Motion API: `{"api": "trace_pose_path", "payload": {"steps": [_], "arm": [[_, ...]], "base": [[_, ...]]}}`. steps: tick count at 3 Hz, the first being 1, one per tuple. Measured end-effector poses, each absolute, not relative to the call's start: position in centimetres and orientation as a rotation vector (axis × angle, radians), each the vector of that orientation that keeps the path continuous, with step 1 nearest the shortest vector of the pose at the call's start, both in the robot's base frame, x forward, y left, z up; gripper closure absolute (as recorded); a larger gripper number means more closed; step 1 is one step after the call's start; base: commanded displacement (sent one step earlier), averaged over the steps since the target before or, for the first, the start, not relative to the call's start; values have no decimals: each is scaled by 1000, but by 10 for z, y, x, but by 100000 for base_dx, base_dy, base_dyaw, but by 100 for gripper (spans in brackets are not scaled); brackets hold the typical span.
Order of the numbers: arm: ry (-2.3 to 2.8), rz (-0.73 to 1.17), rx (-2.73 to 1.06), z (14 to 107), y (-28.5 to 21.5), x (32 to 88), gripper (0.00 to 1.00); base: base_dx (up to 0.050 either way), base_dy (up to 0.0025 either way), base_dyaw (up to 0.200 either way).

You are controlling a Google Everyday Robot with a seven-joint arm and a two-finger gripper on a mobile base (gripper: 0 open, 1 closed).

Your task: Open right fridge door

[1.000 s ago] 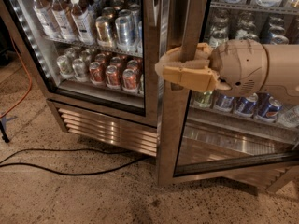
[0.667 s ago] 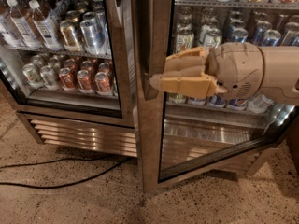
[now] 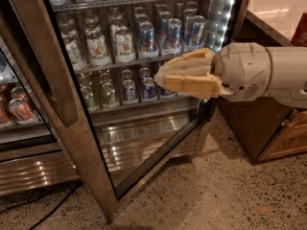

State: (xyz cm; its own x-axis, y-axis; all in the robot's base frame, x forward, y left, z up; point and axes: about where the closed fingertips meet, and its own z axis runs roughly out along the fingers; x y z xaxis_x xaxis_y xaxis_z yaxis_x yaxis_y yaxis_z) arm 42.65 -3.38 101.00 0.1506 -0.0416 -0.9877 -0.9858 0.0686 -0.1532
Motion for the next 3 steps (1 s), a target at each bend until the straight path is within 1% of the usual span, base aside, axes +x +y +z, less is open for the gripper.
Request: {"api": "trace_pose_path", "payload": {"steps": [1,2,3], "arm": [[1155,1027,-1251,1010,-34,426,100],[1155,1027,-1251,1010,-34,426,100],[1191,1061,-1221,983,-32,429,100]], "base": [[-5001,2,-12],[0,0,0],[0,0,0]]}}
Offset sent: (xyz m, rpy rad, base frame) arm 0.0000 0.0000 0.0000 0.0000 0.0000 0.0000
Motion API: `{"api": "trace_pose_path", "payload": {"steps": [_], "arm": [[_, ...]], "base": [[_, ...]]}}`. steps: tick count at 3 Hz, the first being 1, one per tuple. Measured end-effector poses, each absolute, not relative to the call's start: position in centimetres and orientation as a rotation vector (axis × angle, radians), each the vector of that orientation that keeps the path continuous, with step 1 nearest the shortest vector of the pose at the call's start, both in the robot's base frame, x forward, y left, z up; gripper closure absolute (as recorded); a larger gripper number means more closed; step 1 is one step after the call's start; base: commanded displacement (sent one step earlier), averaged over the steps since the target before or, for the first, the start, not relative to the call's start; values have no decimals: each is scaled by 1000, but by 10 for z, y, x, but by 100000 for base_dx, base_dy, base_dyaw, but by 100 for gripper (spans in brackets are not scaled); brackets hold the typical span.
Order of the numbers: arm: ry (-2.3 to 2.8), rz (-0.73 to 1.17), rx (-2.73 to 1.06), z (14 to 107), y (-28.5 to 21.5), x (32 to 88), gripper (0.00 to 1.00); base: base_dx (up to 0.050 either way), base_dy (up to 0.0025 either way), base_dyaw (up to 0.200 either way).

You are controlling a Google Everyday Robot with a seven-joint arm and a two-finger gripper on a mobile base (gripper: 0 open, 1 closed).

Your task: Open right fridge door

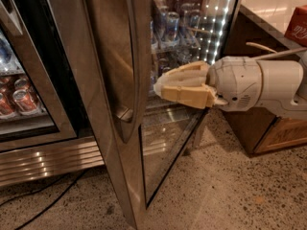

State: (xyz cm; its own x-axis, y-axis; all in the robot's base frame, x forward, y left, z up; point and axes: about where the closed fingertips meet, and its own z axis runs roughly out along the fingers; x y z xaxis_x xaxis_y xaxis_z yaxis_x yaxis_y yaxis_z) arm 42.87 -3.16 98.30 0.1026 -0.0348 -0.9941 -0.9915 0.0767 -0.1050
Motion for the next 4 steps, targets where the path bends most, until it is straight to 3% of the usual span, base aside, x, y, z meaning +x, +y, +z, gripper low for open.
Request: {"api": "trace_pose_path", "payload": {"steps": [2,4], "arm": [[1249,1158,-1069,903,-30,436,100],[1327,1290,-1023,833,-5,400,100]], "base": [[0,0,0],[0,0,0]]}}
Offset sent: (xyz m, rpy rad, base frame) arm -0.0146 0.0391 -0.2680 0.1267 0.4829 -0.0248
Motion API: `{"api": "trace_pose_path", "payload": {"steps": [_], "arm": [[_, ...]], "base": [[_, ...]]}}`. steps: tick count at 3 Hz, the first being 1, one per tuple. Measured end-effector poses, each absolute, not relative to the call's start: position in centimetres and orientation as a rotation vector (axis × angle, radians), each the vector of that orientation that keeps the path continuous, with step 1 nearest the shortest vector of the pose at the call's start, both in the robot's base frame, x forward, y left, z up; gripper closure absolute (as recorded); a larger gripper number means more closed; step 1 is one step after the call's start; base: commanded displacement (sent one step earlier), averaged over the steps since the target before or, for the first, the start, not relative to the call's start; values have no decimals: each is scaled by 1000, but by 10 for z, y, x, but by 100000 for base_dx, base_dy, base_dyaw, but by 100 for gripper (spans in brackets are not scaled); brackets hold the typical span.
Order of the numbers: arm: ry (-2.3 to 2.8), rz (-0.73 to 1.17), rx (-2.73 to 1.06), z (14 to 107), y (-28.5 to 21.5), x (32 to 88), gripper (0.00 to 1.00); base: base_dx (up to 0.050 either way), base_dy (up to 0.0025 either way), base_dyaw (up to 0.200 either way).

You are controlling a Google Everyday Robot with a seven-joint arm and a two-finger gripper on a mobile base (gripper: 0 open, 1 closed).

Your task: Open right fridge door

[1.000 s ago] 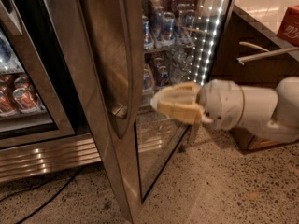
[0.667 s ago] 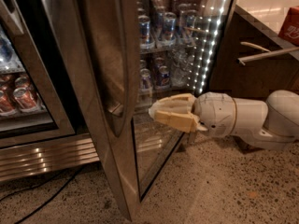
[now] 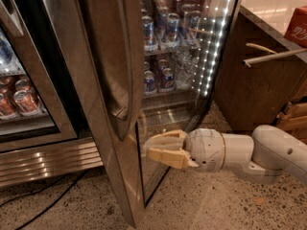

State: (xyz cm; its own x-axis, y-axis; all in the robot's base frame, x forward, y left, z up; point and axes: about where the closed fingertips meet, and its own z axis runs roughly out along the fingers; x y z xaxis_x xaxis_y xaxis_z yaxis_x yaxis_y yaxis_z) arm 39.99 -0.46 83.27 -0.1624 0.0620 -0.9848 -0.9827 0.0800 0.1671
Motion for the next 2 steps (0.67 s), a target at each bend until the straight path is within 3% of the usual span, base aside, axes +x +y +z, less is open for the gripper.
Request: {"api": "trace_pose_path", "payload": {"steps": [2], "arm": [[1242,1239,-1083,864,1,343,100]], "base": [[0,0,0]]}}
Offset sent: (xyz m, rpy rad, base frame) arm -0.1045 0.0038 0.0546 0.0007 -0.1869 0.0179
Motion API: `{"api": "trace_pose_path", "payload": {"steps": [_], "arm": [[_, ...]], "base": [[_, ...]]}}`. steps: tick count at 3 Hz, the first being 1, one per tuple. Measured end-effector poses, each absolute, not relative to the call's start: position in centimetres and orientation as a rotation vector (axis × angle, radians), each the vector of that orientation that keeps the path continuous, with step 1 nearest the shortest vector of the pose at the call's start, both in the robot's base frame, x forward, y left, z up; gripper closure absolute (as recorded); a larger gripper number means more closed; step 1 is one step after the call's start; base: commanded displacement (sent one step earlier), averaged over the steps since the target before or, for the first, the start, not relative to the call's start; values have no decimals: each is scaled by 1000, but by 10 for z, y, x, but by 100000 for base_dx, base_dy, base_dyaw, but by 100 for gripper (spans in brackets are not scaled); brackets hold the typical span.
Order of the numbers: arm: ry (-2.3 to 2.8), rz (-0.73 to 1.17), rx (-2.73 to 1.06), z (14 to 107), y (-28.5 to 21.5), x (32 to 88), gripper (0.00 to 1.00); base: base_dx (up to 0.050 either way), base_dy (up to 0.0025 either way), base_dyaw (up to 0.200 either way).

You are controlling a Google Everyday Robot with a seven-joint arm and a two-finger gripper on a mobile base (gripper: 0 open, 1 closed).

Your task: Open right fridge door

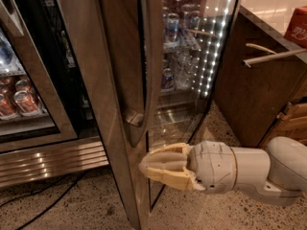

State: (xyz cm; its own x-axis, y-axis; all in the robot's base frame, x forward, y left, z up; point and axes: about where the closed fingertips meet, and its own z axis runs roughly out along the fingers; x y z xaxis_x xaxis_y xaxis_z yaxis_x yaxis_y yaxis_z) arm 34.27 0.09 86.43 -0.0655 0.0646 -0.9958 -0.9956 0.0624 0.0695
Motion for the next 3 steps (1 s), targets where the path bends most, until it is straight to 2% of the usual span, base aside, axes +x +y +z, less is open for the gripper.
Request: {"api": "trace_pose_path", "payload": {"steps": [2,3], "arm": [[1295,1236,-1126,850,3,303,100],[1295,1236,-1126,849,4,303,100]], "base": [[0,0,0],[-4999,-4,11]]}}
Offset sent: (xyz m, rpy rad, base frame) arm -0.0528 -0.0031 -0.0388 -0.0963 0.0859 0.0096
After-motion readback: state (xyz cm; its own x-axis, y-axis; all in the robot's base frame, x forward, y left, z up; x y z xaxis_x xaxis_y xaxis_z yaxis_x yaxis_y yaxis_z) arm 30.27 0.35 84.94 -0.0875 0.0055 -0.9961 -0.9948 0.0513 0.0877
